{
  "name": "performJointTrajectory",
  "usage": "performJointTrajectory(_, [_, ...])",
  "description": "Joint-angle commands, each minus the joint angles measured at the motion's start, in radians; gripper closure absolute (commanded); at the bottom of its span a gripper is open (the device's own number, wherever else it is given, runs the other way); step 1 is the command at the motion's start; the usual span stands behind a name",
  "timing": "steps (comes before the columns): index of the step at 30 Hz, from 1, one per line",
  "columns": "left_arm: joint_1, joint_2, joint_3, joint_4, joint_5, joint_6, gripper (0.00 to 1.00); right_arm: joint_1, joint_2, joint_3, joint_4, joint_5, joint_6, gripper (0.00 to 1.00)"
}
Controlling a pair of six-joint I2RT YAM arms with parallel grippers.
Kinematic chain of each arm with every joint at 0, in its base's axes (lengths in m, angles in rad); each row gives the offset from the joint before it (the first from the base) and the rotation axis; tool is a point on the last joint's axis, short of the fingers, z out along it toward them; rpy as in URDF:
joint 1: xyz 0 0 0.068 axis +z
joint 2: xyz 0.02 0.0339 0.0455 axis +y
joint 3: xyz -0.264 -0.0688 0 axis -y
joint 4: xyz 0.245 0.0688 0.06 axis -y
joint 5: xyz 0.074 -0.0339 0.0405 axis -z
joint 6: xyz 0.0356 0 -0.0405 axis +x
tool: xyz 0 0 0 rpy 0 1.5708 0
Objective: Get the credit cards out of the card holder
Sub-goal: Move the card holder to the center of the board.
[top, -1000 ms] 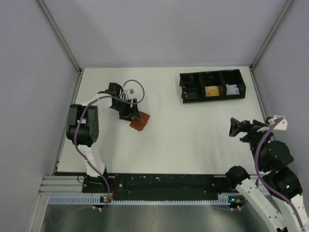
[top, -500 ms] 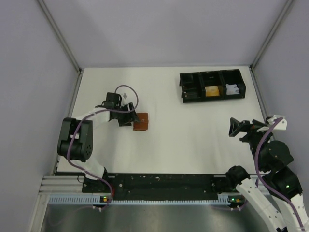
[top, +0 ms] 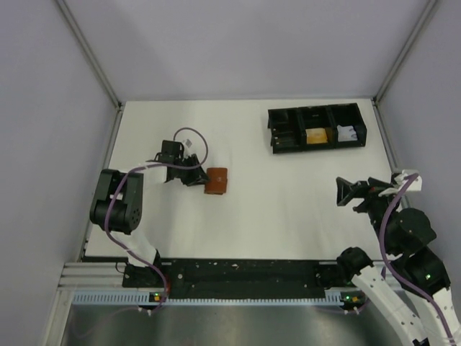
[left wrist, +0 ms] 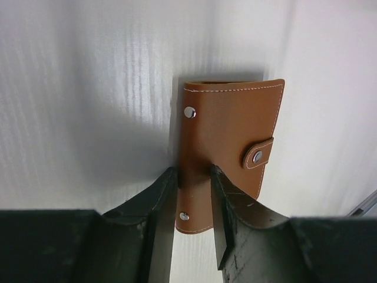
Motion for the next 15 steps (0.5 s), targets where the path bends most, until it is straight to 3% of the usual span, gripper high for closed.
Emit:
performJointTrajectory(1, [-0.038, 0.008, -0.045, 0.053, 0.003, -0.005, 0.66, 0.010, 0.052, -0.006, 0.041, -0.141, 0.017, 0.01])
performJointTrajectory(9, [-0.125, 0.000, -0.104, 0.138, -0.038, -0.042, 0.85, 0.010, 0.283, -0.034, 0.050, -0.424, 0.156, 0.02])
performJointTrajectory(12, [-0.191, -0.020, -0.130, 0.148, -0.079, -0.073, 0.98, 0.010, 0.398, -0.063, 0.088, -0.516, 0.176, 0.01])
performJointTrajectory(15, [-0.285, -0.055, -0.159, 0.156, -0.139, -0.119, 1.00, 0.016, 0.489, -0.091, 0.144, -0.569, 0.207, 0.01])
